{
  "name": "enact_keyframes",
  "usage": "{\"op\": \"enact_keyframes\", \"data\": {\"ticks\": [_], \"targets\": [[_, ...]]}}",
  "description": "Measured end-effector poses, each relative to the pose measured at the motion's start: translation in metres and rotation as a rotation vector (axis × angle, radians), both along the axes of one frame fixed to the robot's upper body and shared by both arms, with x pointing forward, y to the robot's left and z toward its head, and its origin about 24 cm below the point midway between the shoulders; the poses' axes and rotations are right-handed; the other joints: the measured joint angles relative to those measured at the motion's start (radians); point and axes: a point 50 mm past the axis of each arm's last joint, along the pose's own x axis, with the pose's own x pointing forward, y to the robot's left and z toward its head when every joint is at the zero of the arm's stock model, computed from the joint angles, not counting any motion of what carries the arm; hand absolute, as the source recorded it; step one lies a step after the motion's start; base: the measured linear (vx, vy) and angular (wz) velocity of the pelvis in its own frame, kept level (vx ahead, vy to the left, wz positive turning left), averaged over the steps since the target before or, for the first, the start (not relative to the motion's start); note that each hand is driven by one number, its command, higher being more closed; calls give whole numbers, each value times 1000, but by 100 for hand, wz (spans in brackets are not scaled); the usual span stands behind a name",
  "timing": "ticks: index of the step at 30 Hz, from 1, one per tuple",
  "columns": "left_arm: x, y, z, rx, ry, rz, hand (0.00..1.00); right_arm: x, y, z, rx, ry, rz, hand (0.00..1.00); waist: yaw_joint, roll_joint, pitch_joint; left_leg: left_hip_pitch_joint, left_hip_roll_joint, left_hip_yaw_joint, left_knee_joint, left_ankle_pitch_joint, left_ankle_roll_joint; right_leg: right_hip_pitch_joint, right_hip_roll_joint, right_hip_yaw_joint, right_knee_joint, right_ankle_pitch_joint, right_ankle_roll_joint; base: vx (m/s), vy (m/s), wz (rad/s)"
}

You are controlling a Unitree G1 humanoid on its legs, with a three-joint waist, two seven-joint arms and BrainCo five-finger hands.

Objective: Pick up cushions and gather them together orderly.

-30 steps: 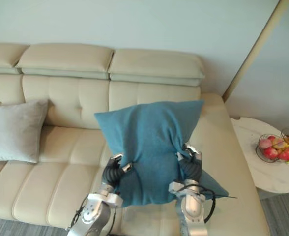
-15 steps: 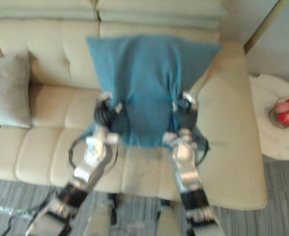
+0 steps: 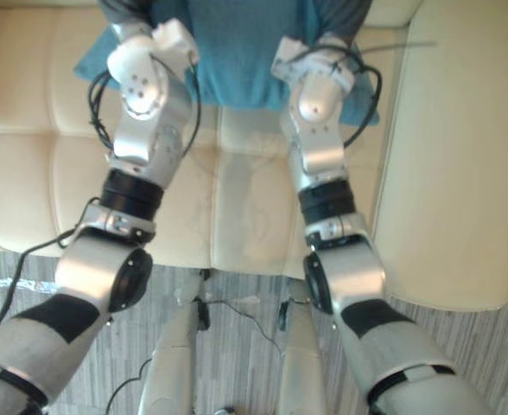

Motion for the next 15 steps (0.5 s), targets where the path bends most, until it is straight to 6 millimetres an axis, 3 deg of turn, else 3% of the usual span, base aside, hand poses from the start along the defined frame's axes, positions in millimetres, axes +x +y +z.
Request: {"op": "enact_keyframes", "data": {"ticks": [10,15], "targets": [[15,20,-19,-178,61,-110,0,5,-29,1,155,34,67,0,-1,0,99,-38,20,-16,25,-1,-1,-41,23,-3,48,0,0,6,-11,1],[22,49,-64,-186,125,-58,0,1,-62,-14,144,17,24,0,0,0,99,-53,24,-20,111,-37,-11,-41,28,11,98,-29,-6,-12,-14,-2]]}}
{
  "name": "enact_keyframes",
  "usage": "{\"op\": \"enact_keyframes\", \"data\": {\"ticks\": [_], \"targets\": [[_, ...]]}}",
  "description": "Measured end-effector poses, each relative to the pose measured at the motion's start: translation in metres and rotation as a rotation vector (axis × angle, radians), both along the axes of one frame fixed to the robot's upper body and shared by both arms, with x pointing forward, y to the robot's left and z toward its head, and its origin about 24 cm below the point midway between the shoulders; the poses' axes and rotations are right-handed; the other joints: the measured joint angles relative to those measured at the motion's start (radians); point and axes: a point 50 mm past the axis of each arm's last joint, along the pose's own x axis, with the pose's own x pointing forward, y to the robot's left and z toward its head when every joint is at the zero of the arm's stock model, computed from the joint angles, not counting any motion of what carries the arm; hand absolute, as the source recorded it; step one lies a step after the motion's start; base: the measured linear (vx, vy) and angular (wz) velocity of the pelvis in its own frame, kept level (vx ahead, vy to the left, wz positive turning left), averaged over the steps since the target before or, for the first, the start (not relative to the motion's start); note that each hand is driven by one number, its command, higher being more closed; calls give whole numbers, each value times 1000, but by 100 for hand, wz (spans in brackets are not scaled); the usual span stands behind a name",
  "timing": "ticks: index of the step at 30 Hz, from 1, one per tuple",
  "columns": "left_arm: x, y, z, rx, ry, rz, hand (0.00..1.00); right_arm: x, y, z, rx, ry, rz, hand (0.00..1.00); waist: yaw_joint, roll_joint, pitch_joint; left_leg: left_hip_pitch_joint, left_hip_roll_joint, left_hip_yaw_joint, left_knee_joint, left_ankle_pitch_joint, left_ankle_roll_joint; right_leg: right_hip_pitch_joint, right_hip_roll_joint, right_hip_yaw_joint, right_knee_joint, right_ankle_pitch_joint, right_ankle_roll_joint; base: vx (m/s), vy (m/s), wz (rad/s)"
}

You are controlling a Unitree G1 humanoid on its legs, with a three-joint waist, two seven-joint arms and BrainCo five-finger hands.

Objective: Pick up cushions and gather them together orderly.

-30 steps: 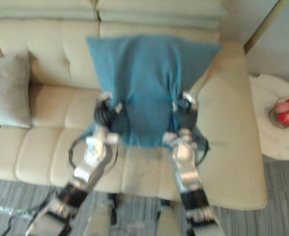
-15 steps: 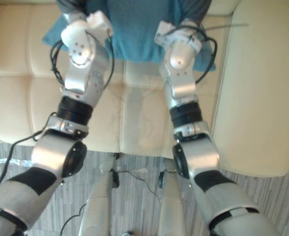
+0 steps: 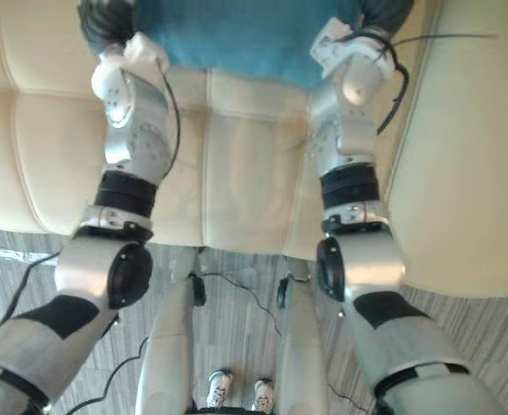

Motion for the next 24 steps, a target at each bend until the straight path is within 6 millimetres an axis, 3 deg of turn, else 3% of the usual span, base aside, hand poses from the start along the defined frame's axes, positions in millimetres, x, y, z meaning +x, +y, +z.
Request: {"op": "enact_keyframes", "data": {"ticks": [3,6,8,12,15,19,21,22,24], "targets": [[1,24,-30,5,66,55,0,-6,-22,-20,-33,10,-54,0,0,0,0,8,3,-6,10,-1,-1,4,4,0,25,-12,1,-6,-18,3],[-7,53,-58,14,110,120,0,-17,-46,-54,-16,38,-100,0,-3,-1,0,49,6,-7,2,-4,4,42,7,-2,27,-18,1,6,-8,2],[-18,69,-68,44,94,156,0,-31,-60,-82,-16,54,-123,0,-3,-4,-3,100,5,-7,-13,-4,4,89,6,-7,27,-28,-1,34,-26,7],[-47,95,-94,116,64,218,0,-63,-70,-121,-101,70,-128,0,-2,-5,-4,203,1,-4,-36,-6,2,185,-1,-16,23,-49,-4,60,-32,5],[-69,95,-143,180,157,196,0,-84,-70,-165,-162,180,-104,0,-3,-18,-27,286,-8,-5,-66,-8,4,259,-11,-27,23,-75,-5,82,-28,10],[-106,73,-230,249,412,77,0,-108,-53,-236,-197,404,16,0,-2,-44,-76,395,-11,-3,-67,-40,-1,371,-15,-31,19,-107,-6,94,-22,5],[-134,57,-284,304,610,-13,0,-125,-39,-283,-196,570,97,0,-1,-52,-141,460,-10,-1,-66,-61,-3,445,-16,-36,2,-120,-5,101,-5,0],[-143,54,-299,312,671,-35,0,-130,-36,-299,-190,631,115,0,-1,-52,-161,479,-10,-1,-66,-68,-6,467,-16,-39,-3,-125,-6,99,4,2],[-172,45,-343,324,869,-105,0,-153,-27,-352,-140,856,174,0,1,-51,-223,546,-9,-1,-63,-97,-6,547,-20,-52,-24,-144,-7,84,11,4]]}}
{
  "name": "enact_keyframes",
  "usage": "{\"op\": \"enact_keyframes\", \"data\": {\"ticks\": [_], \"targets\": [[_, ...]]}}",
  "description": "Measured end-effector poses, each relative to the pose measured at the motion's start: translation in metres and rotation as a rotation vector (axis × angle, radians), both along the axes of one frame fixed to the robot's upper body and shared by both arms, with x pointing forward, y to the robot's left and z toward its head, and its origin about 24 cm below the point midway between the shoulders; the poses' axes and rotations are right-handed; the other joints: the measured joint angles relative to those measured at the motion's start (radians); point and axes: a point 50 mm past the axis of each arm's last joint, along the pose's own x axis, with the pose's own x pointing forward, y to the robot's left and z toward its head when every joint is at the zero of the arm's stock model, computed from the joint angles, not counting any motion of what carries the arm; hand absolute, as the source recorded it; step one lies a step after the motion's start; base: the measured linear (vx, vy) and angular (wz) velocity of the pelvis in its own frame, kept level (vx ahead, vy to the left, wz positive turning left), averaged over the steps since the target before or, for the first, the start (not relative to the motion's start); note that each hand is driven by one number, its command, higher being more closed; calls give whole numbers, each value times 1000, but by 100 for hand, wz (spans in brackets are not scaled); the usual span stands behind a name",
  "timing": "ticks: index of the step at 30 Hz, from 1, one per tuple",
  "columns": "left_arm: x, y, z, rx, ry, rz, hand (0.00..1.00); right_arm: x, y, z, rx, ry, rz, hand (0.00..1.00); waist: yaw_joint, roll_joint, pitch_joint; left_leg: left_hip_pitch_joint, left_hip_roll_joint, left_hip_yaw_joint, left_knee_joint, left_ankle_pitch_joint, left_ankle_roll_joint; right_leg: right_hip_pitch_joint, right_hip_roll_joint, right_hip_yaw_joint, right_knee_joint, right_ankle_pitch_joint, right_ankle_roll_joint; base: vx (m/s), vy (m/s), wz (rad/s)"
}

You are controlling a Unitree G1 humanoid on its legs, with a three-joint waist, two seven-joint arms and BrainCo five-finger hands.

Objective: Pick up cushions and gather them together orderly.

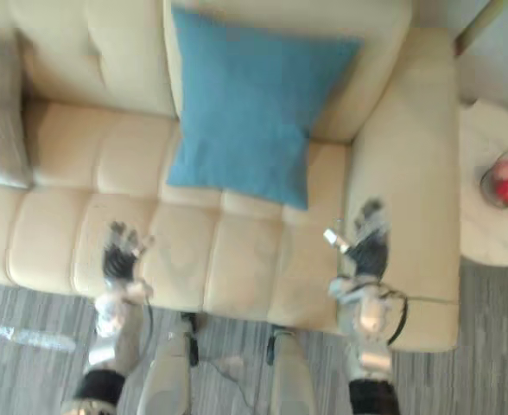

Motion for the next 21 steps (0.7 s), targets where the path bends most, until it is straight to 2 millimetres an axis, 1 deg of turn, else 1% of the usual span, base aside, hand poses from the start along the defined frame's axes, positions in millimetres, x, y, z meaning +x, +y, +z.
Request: {"op": "enact_keyframes", "data": {"ticks": [1,2,3,4,5,6,7,10,11,13,14,16,17,18,19,20,21], "targets": [[-9,-1,-12,-3,60,-5,0,-7,3,-15,21,65,0,0,0,1,-18,17,1,-1,0,-5,3,22,0,-4,-8,-3,0,70,15,3],[-25,-4,-31,6,165,-19,0,-21,7,-39,48,179,-1,0,0,3,-45,48,2,-1,-1,-16,-2,58,0,-8,-20,-8,1,69,15,2],[-40,-6,-48,4,262,-28,0,-36,11,-58,77,277,-2,0,0,7,-68,78,3,-1,-4,-24,-5,93,0,-12,-33,-11,-1,73,21,1],[-50,-8,-57,-4,317,-29,0,-44,13,-69,89,331,-1,0,0,9,-83,95,3,-1,-10,-26,-6,113,0,-14,-43,-11,-1,69,18,2],[-64,-11,-71,-7,407,-40,0,-59,17,-85,103,424,5,0,-1,13,-107,118,3,0,-21,-26,-7,141,0,-18,-58,-12,-1,43,13,3],[-71,-12,-76,-5,446,-48,0,-65,20,-92,115,464,9,0,-1,14,-117,129,3,-1,-27,-26,-8,153,0,-21,-67,-14,2,35,9,4],[-84,-15,-85,-14,509,-58,0,-78,24,-104,139,532,9,0,-1,18,-133,155,3,-1,-41,-26,-8,178,0,-26,-84,-14,3,27,7,5],[-99,-17,-96,-6,590,-100,0,-103,34,-126,174,684,13,0,-2,29,-166,196,3,-9,-69,-22,-10,233,1,-43,-120,-8,3,47,3,16],[-100,-18,-97,3,604,-123,0,-108,35,-130,162,722,25,0,-3,34,-169,207,1,-22,-75,-21,-11,261,0,-58,-135,-6,5,19,0,22],[-100,-18,-98,2,617,-132,0,-108,34,-132,156,738,28,0,-5,38,-171,210,-1,-43,-82,-11,-11,276,-2,-84,-150,-1,10,32,-9,35],[-100,-18,-99,0,619,-137,0,-108,34,-133,157,750,32,0,-6,39,-173,199,-2,-54,-79,-3,-18,274,-2,-93,-144,3,2,19,-31,43],[-100,-18,-100,6,632,-144,0,-102,36,-134,159,759,40,0,-11,48,-178,166,2,-83,-88,36,-15,269,4,-127,-142,14,-14,3,-42,48],[-98,-15,-99,19,632,-150,0,-99,40,-135,167,758,46,0,-17,42,-176,145,2,-65,-66,27,-7,251,-12,-162,-166,32,-30,-19,9,47],[-89,-15,-97,15,615,-146,0,-94,41,-135,154,763,62,0,-16,34,-167,71,9,-4,177,-90,9,250,-34,-173,-150,40,-33,-23,38,23],[-88,-16,-97,15,616,-144,0,-93,41,-135,140,769,74,0,-12,28,-163,60,10,17,296,-140,20,258,-44,-172,-140,42,-32,-12,63,-9],[-91,-17,-98,7,625,-143,0,-94,40,-135,134,769,78,0,-11,35,-168,73,24,50,440,-196,21,262,-54,-166,-124,42,-31,-76,153,-46],[-96,-27,-101,-26,641,-156,0,-93,37,-134,103,773,93,0,-19,73,-183,73,56,64,539,-247,5,263,-46,-159,-115,52,-14,-112,199,-46]]}}
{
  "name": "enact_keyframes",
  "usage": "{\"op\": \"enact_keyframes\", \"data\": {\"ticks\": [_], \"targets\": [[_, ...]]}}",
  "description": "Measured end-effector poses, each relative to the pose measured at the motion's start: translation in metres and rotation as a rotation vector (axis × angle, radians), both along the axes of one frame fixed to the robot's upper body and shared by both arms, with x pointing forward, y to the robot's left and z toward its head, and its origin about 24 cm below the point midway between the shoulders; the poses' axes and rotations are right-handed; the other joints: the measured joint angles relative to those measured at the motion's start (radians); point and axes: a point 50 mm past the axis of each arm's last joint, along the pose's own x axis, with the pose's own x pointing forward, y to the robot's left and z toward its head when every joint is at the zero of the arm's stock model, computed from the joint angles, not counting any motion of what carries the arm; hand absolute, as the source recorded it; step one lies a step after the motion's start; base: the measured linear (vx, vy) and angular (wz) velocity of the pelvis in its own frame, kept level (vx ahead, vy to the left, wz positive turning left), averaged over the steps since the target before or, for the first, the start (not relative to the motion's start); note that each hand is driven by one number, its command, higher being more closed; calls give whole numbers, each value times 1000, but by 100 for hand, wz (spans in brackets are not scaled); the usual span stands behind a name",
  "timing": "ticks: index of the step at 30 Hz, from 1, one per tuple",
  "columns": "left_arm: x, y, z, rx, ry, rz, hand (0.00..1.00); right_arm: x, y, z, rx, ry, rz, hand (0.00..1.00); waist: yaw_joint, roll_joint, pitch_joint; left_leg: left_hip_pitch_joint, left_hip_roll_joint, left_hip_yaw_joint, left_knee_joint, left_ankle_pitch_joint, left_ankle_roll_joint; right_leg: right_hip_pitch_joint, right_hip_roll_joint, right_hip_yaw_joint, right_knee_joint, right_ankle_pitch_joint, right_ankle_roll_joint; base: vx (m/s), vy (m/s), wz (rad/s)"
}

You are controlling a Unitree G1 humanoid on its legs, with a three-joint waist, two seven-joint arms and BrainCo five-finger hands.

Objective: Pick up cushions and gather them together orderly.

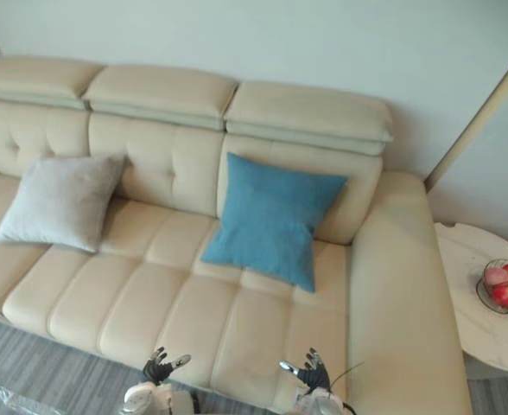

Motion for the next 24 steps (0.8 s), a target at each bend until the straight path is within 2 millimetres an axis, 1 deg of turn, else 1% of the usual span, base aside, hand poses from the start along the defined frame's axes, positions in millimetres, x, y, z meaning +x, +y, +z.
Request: {"op": "enact_keyframes", "data": {"ticks": [1,2,3,4,5,6,7,9,10,11,12,13,14,15,16,17,18,19,20,21,23,24], "targets": [[-1,-3,-1,-15,8,-9,0,2,3,0,6,8,15,0,-7,7,-9,9,-34,13,-76,-3,2,-22,3,11,-1,8,0,-161,176,-25],[1,-3,0,-11,2,-23,0,2,7,-1,18,13,24,0,-15,-8,-16,38,-62,-11,-196,-1,-2,-53,17,23,-5,12,-7,-159,47,19],[13,-1,3,3,-23,-52,0,2,14,-1,38,13,22,0,-33,-48,-20,73,-97,-57,-236,-45,15,-84,-1,8,-27,39,-6,-192,64,17],[18,-10,4,-9,-28,-82,0,10,10,1,25,-4,21,0,-30,-21,1,74,-80,-57,-214,-86,17,-103,16,-1,-12,66,-17,-232,116,12],[19,-13,4,-10,-26,-103,0,17,10,4,21,-19,27,0,-32,-31,16,72,-106,-55,-252,-91,33,-134,7,10,2,78,-8,-207,145,-16],[23,-15,5,-10,-34,-119,0,15,12,3,24,-12,30,0,-33,-48,27,78,-122,-40,-263,-73,38,-146,-5,31,2,88,-5,-249,117,-25],[19,-16,3,-7,-17,-135,0,15,16,3,19,-12,63,0,-32,-59,28,77,-139,-21,-272,-64,52,-156,-19,54,-3,110,0,-246,99,-44],[10,-15,0,-3,7,-139,0,12,22,1,22,1,97,0,-24,-62,32,87,-151,12,-272,-62,63,-159,-31,83,-7,126,7,-265,91,-42],[10,-13,1,13,1,-156,0,11,25,1,24,5,114,0,-25,-71,34,88,-151,35,-275,-68,88,-158,-40,84,-21,125,18,-269,18,-39],[9,-10,0,26,5,-164,0,11,27,1,23,4,132,0,-25,-54,39,88,-133,52,-283,-57,99,-169,-32,88,6,114,5,-244,-9,-33],[8,-8,0,35,9,-169,0,13,28,2,25,-3,135,0,-22,-53,39,90,-124,52,-290,-46,98,-185,-24,97,84,94,-21,-177,-67,-16],[7,-5,0,41,14,-169,0,13,28,1,26,-2,133,0,-23,-54,39,97,-107,47,-305,-30,89,-196,-9,98,223,28,-40,-128,-122,2],[6,-4,-1,42,17,-169,0,10,28,1,27,3,132,0,-18,-60,37,106,-94,44,-316,-16,79,-192,-2,100,324,-25,-37,-111,-155,9],[5,-3,-1,41,18,-169,0,8,28,0,29,9,131,0,-13,-66,31,111,-90,40,-326,-6,72,-186,-3,105,380,-56,-35,-69,-162,15],[4,-1,-1,36,20,-163,0,2,27,-2,32,23,127,0,-10,-79,22,117,-90,31,-341,8,57,-171,-16,116,444,-97,-27,-43,-205,18],[3,1,-1,37,23,-155,0,-3,27,-5,34,43,124,0,-4,-95,16,122,-99,21,-352,18,41,-152,-26,133,443,-123,-2,-45,-329,23],[2,4,-2,35,28,-131,0,-9,27,-8,41,67,108,0,1,-115,-2,125,-108,4,-384,35,15,-121,-11,132,366,-160,22,-16,-307,20],[-1,0,-4,22,43,-127,0,-12,22,-9,38,83,79,0,10,-103,-31,121,-108,-13,-411,56,9,-81,9,128,237,-180,10,53,-259,3],[-1,-7,-5,3,50,-127,0,-16,14,-10,22,99,59,0,19,-69,-43,110,-91,-37,-428,74,17,-56,38,114,156,-168,-15,54,-107,-6],[-3,-12,-5,-11,57,-124,0,-16,8,-11,10,105,50,0,19,-42,-52,112,-75,-50,-468,100,29,-35,64,101,81,-125,-27,30,-98,-8],[-5,-12,-6,-12,64,-124,0,-19,5,-12,6,122,45,0,17,-40,-54,144,-67,-61,-529,132,21,-17,79,93,43,-107,-33,-12,-62,5],[-6,-11,-6,-11,66,-124,0,-21,4,-13,5,129,41,0,18,-45,-55,173,-64,-62,-572,156,6,5,85,87,19,-99,-35,18,-52,6]]}}
